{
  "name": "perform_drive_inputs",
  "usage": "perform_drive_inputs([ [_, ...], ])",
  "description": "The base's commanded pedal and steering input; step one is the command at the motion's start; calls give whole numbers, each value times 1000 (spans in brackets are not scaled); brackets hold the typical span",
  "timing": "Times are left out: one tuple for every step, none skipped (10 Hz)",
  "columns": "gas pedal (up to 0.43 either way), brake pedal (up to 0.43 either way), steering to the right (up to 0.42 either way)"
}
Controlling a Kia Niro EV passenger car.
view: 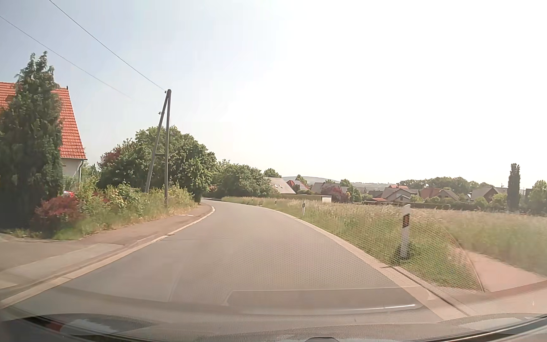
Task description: Follow the waypoints while adhering to traffic rules and regulations
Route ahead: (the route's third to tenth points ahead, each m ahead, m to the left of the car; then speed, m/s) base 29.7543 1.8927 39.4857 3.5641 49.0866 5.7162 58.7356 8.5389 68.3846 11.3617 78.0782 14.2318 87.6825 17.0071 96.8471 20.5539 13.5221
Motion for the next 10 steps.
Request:
perform_drive_inputs([
  [130, 0, -25],
  [130, 0, -25],
  [130, 0, -24],
  [130, 0, -24],
  [130, 0, -24],
  [130, 0, -24],
  [130, 0, -25],
  [130, 0, -25],
  [130, 0, -25],
  [130, 0, -25],
])
